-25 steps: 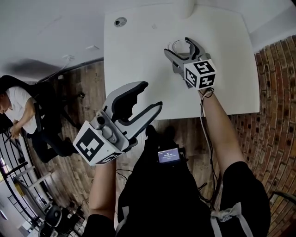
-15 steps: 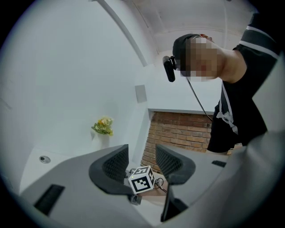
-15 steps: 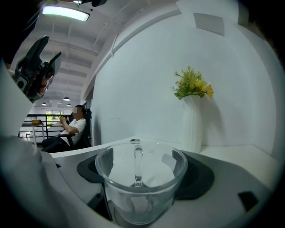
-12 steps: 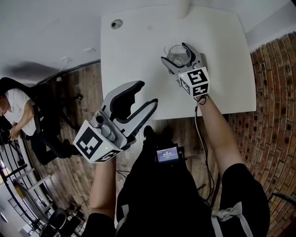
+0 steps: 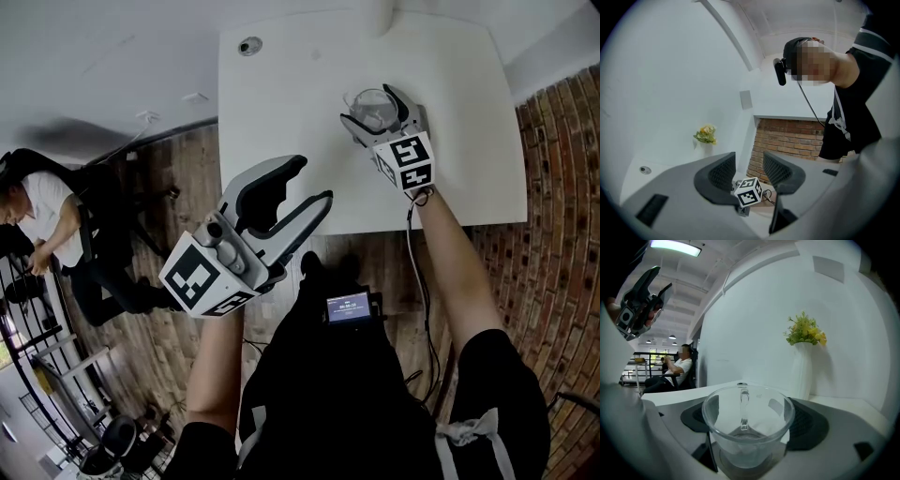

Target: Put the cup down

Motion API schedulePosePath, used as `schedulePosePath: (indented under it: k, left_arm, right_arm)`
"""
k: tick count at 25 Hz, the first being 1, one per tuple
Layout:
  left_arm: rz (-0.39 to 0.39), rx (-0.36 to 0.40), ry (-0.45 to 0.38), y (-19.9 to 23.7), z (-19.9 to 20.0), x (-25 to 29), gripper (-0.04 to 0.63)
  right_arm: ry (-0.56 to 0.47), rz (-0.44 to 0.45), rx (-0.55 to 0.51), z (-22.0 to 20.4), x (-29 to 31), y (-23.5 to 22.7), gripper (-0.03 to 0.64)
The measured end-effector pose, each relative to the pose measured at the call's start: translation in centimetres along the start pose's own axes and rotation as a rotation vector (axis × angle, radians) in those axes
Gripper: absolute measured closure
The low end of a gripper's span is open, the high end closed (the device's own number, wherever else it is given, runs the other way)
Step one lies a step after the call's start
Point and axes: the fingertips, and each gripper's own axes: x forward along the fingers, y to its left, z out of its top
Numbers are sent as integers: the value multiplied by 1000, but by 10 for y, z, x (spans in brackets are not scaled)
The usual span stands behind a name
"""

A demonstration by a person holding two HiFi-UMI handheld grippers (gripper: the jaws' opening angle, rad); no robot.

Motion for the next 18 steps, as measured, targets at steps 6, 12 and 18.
schedulePosePath:
  k: [6, 12, 18]
  left_arm:
    - [-4, 24, -10, -5, 11, -8, 403]
    - [0, 37, -12, -10, 16, -15, 403]
    - [-1, 73, -9, -20, 23, -21, 402]
  right_arm:
    - [35, -1, 44, 0, -14, -3, 176]
    - [85, 22, 84, -4, -32, 1, 176]
    - [96, -16, 126, 2, -66, 5, 178]
